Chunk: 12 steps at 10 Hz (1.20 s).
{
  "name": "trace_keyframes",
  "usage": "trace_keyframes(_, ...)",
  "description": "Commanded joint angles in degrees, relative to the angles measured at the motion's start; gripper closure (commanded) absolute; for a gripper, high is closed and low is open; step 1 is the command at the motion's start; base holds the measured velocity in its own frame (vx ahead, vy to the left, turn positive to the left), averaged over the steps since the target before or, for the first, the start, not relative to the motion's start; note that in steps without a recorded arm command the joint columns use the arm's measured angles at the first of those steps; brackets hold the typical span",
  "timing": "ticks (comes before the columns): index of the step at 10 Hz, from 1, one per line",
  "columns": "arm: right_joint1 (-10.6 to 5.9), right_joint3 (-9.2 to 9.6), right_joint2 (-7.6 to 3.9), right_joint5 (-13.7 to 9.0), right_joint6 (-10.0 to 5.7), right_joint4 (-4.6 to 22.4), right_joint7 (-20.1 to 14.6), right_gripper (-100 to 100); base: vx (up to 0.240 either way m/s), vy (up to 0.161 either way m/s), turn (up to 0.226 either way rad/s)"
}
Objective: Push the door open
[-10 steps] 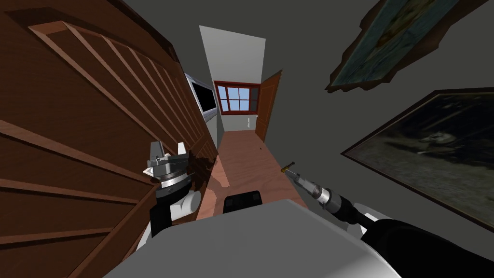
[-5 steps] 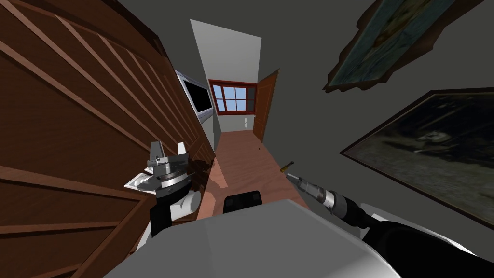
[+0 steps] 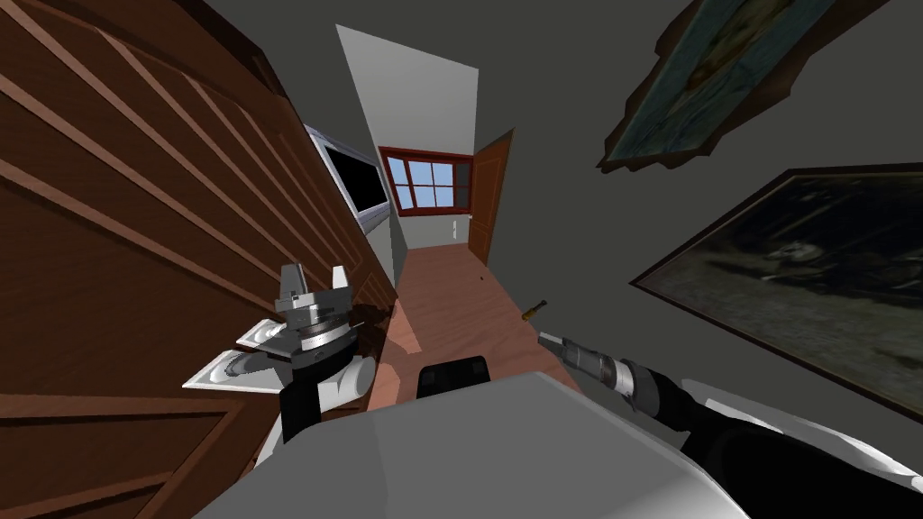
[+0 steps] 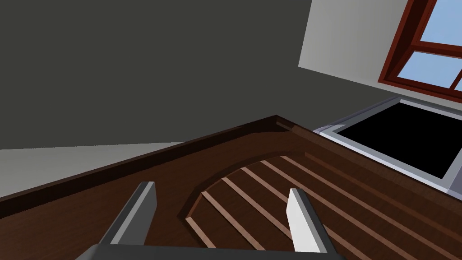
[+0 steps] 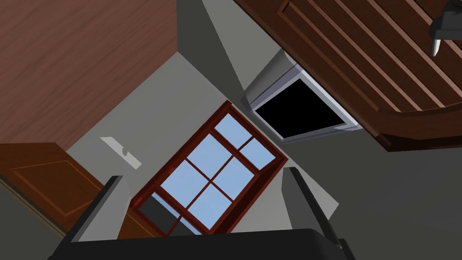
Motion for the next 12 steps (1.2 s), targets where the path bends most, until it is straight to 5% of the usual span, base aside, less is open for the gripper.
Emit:
trace_keyframes(1,1.48,-0.4,-2.42,-0.12,-0.45,0.62,0.25,-100,0.101,0.04,-0.109)
trace_keyframes(12,10.65,-1.58,-18.12,-0.39,-2.53,4.28,2.58,-100,0.089,0.049,-0.113)
